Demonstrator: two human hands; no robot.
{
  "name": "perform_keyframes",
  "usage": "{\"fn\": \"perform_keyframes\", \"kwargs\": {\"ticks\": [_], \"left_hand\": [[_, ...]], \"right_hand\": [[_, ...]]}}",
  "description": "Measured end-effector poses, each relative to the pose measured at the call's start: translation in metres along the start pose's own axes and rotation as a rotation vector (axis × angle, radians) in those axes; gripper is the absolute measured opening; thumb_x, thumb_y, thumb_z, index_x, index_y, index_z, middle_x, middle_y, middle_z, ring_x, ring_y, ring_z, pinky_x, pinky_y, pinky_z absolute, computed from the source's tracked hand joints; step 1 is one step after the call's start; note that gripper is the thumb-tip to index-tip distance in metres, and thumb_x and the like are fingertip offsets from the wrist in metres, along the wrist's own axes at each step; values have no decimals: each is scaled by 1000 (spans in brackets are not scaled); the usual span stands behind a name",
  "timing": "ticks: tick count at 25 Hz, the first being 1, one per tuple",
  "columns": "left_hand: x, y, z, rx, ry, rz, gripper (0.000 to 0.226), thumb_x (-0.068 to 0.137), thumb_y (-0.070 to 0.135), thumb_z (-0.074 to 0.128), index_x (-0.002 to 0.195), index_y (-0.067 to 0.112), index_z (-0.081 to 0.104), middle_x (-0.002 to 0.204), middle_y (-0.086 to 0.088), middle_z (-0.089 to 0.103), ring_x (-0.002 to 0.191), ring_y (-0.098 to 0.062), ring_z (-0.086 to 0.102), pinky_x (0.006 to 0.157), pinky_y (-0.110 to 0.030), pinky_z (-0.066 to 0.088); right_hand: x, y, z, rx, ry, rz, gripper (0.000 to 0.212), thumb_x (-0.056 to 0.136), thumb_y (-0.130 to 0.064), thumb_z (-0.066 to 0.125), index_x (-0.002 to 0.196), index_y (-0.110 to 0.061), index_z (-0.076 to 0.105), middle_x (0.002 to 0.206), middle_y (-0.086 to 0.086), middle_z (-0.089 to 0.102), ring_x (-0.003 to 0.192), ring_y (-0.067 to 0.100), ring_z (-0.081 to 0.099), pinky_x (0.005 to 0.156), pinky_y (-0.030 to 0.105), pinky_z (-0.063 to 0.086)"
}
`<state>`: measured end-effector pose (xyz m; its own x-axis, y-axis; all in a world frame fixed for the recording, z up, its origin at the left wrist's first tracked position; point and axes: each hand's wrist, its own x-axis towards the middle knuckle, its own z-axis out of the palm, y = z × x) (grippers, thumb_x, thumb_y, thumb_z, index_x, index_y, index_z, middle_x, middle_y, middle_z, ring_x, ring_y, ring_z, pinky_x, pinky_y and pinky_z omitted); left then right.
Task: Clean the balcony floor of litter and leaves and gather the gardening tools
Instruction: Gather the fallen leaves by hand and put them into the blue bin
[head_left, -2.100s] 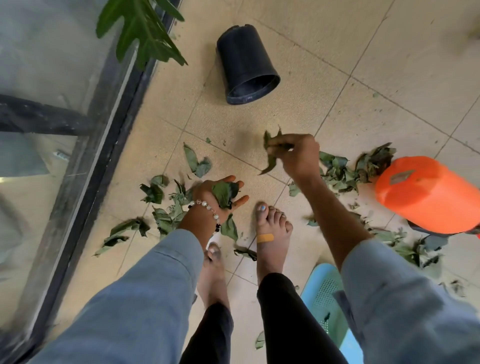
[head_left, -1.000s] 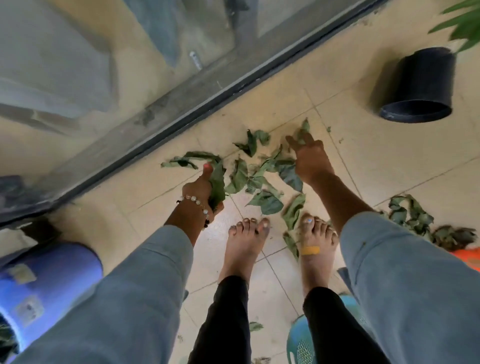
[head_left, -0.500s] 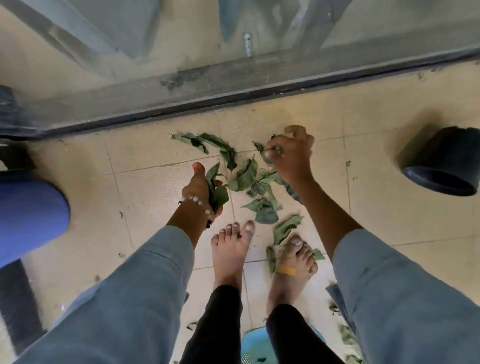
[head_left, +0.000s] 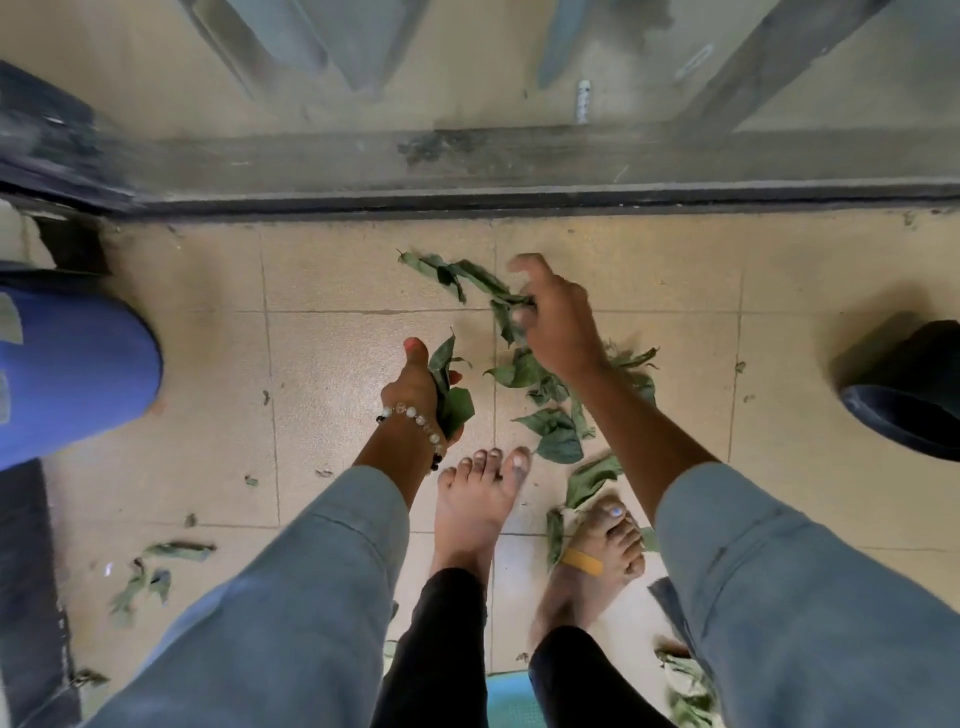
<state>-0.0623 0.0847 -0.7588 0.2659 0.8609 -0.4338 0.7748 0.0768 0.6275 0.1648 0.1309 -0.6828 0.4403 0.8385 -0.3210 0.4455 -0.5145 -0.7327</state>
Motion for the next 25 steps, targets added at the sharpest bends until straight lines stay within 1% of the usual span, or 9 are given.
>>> {"fn": "perform_keyframes", "kwargs": {"ticks": [3,5,9,12,14,16,18,20,25], "left_hand": [[-3,0,2,-36,10,6,25,100,27,41,109,23,64,87,-4,62,66,-25,58,60,-36,41],[-5,-3,2,-63,7,-9,22,100,28,42,105,23,63,83,-4,62,63,-25,57,58,-35,42],[-4,-12,-5,-128,6,-25,16,96,26,49,109,24,58,80,-2,61,62,-23,56,57,-34,42],[0,-25,-12,-167,13,-49,22,92,23,54,113,27,55,81,-1,60,64,-23,56,59,-34,41],[-1,-29,-14,-175,-8,-94,29,89,24,56,117,30,54,84,-1,60,66,-23,56,60,-34,42],[-1,-30,-17,-171,-40,-124,33,88,24,55,121,30,52,88,0,59,67,-23,55,61,-34,41],[0,-30,-21,-114,-44,-103,38,87,24,57,124,29,49,93,1,58,70,-23,55,60,-35,42],[0,-32,-22,-79,-43,-85,41,86,24,59,125,29,48,93,1,59,69,-22,55,58,-34,42],[-6,-32,-26,-89,-7,-10,31,89,23,50,119,29,52,89,2,60,67,-20,55,57,-31,43]], "right_hand": [[16,-29,28,-402,-299,-10,79,90,5,50,152,-26,12,146,24,25,115,29,49,87,34,52],[23,-27,46,-619,-371,58,77,91,0,53,152,-22,13,155,22,4,131,38,34,97,40,47],[18,-20,50,-793,-302,-57,33,92,-2,52,124,4,54,134,25,43,122,35,44,95,35,48],[22,-23,39,-452,-162,65,20,90,-3,57,108,2,64,109,19,63,98,27,60,80,27,49],[26,-38,37,-173,-148,91,28,85,-3,65,112,-5,59,100,12,66,88,19,62,69,17,47],[34,-54,47,-91,-252,36,60,83,1,66,134,-17,42,90,10,64,78,18,61,61,13,43],[45,-63,64,-289,-362,-19,88,84,5,61,151,-28,14,82,11,59,73,21,57,63,24,44],[53,-59,81,-501,-410,13,89,88,6,55,152,-28,4,91,17,57,74,22,52,67,28,43],[51,-42,85,-626,-279,-155,35,92,2,51,127,0,56,103,21,64,93,25,61,79,24,49]]}}
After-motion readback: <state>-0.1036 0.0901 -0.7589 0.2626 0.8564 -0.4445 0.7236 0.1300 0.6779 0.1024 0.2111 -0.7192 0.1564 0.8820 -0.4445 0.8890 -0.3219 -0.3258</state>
